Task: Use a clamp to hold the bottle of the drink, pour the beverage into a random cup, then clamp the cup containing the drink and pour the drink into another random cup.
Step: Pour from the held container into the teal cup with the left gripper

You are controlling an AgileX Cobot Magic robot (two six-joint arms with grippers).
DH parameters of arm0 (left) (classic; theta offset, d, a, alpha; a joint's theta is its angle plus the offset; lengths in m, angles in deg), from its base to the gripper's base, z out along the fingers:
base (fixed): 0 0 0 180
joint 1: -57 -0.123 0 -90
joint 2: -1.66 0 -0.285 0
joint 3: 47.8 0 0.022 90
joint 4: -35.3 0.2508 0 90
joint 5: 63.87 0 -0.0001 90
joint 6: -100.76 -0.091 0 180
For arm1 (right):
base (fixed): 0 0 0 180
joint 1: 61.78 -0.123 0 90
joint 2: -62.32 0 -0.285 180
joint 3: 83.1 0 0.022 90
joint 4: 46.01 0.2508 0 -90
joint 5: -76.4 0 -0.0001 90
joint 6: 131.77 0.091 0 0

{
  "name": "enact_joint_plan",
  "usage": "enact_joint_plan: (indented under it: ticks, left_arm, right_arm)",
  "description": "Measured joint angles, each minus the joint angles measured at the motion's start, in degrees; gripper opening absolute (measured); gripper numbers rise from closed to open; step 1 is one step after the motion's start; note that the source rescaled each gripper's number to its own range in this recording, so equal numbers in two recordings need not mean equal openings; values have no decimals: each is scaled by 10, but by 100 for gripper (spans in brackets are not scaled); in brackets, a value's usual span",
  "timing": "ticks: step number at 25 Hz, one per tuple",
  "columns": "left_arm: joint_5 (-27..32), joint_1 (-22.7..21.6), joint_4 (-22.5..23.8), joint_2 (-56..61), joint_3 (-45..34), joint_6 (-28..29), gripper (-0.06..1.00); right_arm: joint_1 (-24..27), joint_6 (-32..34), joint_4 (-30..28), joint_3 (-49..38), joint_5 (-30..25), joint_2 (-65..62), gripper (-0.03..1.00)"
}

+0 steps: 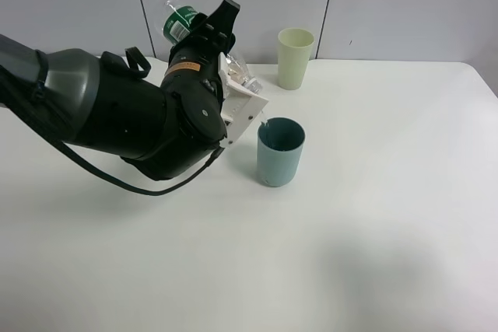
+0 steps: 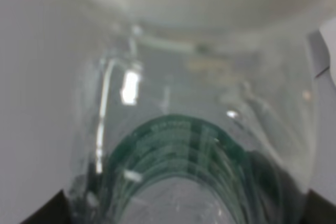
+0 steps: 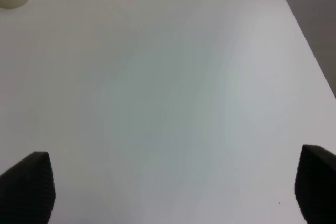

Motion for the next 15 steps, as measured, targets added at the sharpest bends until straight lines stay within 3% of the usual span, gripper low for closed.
enact_joint_plan:
  ticks: [15]
  left_arm:
    - [0, 0, 153, 0, 0, 9, 4]
  right_arm:
    - [0, 0, 0, 0, 0, 0, 70]
